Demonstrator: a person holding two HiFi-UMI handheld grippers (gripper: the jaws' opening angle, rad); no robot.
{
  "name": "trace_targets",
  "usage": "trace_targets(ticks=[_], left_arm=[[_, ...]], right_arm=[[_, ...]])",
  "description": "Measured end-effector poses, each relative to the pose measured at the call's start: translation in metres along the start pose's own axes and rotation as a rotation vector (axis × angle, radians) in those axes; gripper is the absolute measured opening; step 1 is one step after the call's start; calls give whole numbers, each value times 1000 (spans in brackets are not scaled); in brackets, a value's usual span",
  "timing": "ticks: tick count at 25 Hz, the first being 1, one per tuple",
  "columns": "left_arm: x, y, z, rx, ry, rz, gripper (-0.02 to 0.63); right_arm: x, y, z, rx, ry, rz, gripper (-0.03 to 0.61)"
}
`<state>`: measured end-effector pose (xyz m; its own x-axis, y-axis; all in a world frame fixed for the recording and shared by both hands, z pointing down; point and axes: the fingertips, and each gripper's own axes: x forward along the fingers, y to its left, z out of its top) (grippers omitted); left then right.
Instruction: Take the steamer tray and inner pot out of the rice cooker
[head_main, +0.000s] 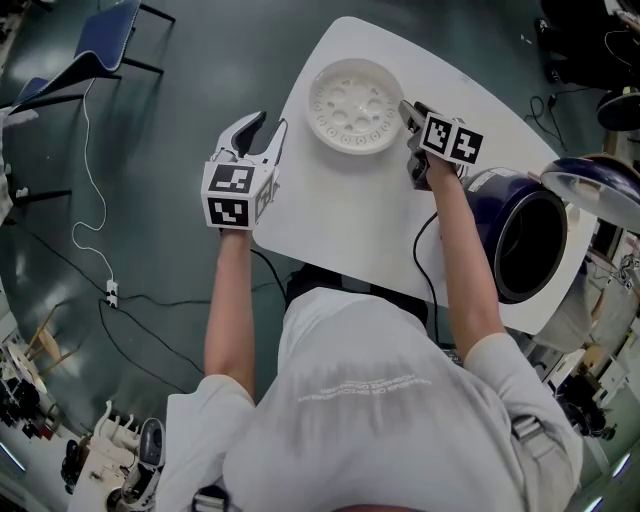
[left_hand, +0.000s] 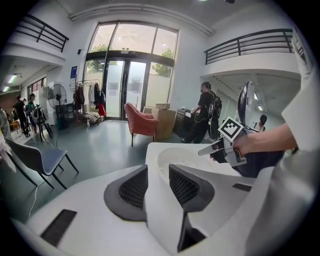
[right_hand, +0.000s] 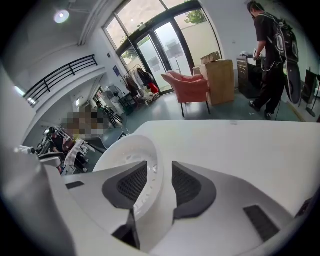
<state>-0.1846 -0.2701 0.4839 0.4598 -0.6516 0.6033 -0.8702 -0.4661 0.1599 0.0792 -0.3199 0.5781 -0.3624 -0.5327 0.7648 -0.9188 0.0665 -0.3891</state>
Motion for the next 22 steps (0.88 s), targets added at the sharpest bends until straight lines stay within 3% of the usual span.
trace_targets(ticks=[9,17,22], left_arm=[[-14,-36,29,58,-57,-21,144],[-39,-91,64,114,-135,-62,144],[-46,-143,91,169,-182,-117,144]], right_arm=[[-67,-2,17,-112,-99,-40,196],[-151,33,24,-188,-213,69,209],[-219,34,41,-234,-312,90,215]])
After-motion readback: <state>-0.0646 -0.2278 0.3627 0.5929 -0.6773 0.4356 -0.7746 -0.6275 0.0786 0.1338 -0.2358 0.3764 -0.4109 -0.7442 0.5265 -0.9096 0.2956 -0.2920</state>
